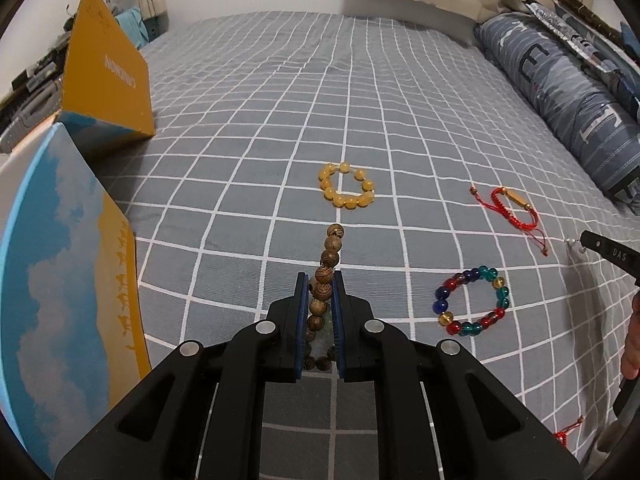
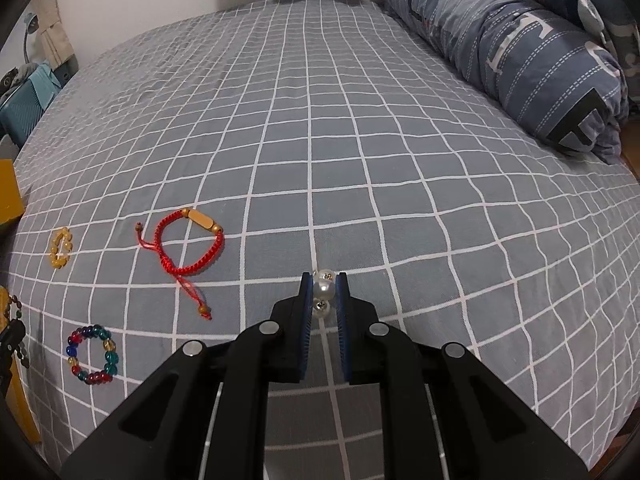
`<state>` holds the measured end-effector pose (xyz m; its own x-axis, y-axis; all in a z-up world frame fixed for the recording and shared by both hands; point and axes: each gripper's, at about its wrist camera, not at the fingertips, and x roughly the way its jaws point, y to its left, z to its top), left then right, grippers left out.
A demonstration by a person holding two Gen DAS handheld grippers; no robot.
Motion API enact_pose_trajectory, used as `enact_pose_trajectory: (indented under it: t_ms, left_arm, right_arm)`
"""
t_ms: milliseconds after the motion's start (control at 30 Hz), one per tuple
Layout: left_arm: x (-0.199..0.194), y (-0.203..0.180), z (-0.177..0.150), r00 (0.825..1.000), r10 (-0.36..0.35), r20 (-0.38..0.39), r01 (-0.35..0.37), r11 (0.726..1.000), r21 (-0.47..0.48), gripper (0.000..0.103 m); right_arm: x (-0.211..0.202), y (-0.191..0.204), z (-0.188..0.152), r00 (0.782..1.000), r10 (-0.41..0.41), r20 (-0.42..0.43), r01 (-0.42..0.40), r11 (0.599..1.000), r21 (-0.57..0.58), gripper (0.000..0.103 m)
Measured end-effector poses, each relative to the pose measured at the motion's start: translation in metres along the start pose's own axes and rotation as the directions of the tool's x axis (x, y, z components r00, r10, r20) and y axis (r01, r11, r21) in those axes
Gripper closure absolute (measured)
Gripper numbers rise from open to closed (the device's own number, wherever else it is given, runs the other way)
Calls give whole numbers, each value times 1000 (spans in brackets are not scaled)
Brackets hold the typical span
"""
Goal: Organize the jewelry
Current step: 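Carry the wooden bracelet and pearl string over the white box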
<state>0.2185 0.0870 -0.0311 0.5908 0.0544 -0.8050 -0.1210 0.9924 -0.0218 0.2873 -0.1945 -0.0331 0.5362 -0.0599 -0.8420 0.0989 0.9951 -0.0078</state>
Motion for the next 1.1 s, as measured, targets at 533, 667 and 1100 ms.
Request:
enact_pose_trajectory:
  t_ms: [533, 667, 1100]
  left_arm:
    - [-25, -10, -4, 1000, 0, 23, 0, 1000, 28, 92]
    - [-35, -11, -5, 999, 1, 32, -2, 999, 32, 92]
    - [-73, -10, -8, 997, 2, 74, -4, 1000, 31, 92]
  right_arm:
    - [-42, 5, -7, 999, 8, 50, -7, 1000, -18, 92]
    - [-56, 7, -10, 998, 10, 69, -8, 1000, -18, 92]
    - [-94, 15, -19, 994, 14, 113, -10, 999, -35, 92]
